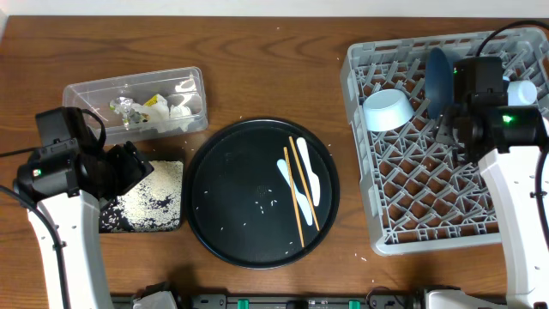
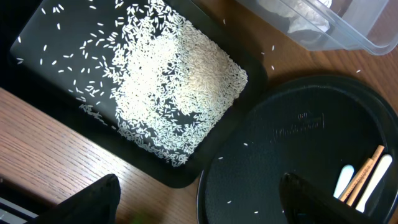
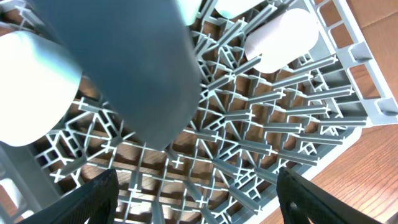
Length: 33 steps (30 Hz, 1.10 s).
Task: Sort waste into correct bins and load items into the dishwasher rack
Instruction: 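Lower the blue plate into the rack slots and release it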
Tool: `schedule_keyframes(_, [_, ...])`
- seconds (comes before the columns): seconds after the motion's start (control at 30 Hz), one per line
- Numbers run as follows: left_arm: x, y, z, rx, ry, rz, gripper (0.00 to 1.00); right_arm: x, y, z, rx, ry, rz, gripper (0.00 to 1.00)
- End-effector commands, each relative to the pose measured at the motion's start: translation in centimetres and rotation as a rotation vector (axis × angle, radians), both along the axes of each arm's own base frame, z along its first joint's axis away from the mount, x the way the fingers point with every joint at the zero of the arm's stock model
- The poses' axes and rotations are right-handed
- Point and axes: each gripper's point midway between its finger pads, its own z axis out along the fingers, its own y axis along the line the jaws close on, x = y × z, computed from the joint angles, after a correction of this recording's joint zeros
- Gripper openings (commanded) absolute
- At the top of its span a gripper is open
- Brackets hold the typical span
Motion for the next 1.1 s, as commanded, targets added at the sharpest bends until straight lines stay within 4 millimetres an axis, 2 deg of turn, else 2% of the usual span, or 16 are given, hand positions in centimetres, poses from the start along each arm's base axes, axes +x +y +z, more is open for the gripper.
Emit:
schedule_keyframes(0.0, [0.1,0.2,0.2,-0.002,-0.001,0.017,0.83,-0.1,-0.6,0.0,-0.001,0.0,-0.014,0.76])
schedule_keyframes(0.23, [0.1,0.2,0.2,-0.002,-0.002,0.017,0.83,-0.3,-0.5,-0.3,0.024,0.014,-0.014,0.74])
schedule_keyframes(0.4, [0.1,0.2,0.2,-0.002,-0.002,0.017,0.83,0.4,-0.2,-0.3,0.041,-0.01,-0.006,0.67])
schedule_keyframes(0.43, [0.1,0.2,0.2,-0.002,-0.002,0.017,0.83,0.7,-0.1,-0.3,0.044,-0.02,-0.005,0.63])
schedule_keyframes(0.57, [0.1,0.2,0.2,-0.002,-0.002,0.017,0.83,2.6,-0.1,-0.3,0.048,-0.071,-0.002,0.33])
schedule_keyframes(0.6, [0.1,0.2,0.2,-0.002,-0.002,0.017,0.83,3.1,-0.1,-0.3,0.048,-0.084,-0.002,0.29])
schedule_keyframes(0.73, [0.1,0.2,0.2,-0.002,-0.001,0.017,0.83,5.3,-0.1,-1.6,0.047,-0.1,-0.001,0.26])
schedule_keyframes(0.83, [0.1,0.2,0.2,-0.002,-0.001,0.017,0.83,5.9,-0.1,-2.9,0.043,-0.068,-0.004,0.07])
schedule_keyframes(0.9, [0.1,0.2,0.2,-0.002,-0.001,0.017,0.83,5.6,-0.2,-3.3,0.041,-0.048,-0.006,0.04])
schedule_keyframes(1.07, [0.1,0.2,0.2,-0.002,-0.002,0.017,0.83,4.8,-0.4,-3.0,0.03,-0.032,-0.01,0.04])
